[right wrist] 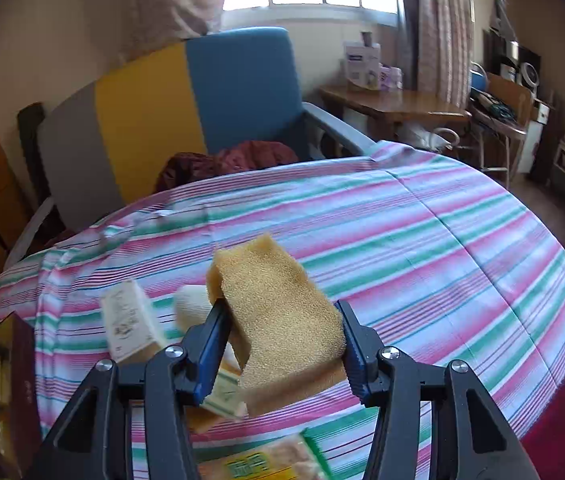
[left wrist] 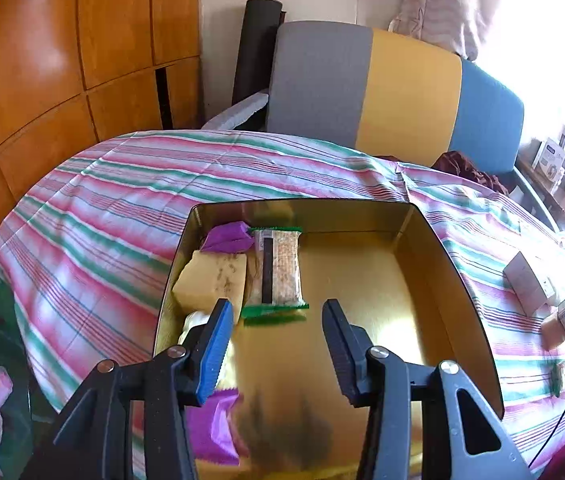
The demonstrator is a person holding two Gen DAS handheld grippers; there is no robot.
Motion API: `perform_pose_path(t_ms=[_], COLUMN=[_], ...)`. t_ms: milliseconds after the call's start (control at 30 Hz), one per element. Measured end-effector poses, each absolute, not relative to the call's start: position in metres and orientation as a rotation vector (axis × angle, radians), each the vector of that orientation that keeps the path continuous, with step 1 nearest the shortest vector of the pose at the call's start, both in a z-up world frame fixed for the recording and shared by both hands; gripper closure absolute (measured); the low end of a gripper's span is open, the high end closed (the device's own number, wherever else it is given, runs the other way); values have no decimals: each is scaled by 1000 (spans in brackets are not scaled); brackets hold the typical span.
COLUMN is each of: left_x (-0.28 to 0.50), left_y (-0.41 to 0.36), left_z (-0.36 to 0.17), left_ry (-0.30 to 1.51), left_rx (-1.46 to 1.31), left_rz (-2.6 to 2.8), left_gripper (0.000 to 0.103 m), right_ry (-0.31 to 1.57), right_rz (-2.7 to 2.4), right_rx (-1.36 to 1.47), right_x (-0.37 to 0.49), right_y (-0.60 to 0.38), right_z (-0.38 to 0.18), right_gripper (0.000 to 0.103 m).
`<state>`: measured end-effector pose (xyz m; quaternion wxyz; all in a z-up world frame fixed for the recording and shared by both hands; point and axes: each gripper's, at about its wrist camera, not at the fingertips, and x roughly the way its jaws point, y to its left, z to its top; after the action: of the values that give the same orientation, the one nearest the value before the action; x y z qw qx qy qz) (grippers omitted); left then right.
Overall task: Organize objects
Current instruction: 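Lower the cracker packet into the gold tray while the right gripper carries the sponge cake over it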
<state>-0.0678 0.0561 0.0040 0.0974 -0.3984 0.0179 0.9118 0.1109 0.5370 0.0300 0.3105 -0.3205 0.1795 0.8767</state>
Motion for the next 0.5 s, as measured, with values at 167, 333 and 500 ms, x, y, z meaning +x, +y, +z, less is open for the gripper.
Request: perform_pose_path(t_ms=[167, 333, 500], left_x=[-61, -57, -57], left_y=[49, 42, 35], left_z=[-1, -6, -11], left_ry=[33, 7, -22], left_rx=[-1196, -1210, -1224], left_rz=[2689, 2684, 2677], left_gripper=[57, 57, 57], right_ry=[430, 400, 351], right_rz=[2463, 2636, 2794], right_rx=[-880, -961, -1112], right_x=[81, 42, -3], right_y=[484, 417, 340], right_z=[47, 53, 46], right_gripper=[50, 50, 50])
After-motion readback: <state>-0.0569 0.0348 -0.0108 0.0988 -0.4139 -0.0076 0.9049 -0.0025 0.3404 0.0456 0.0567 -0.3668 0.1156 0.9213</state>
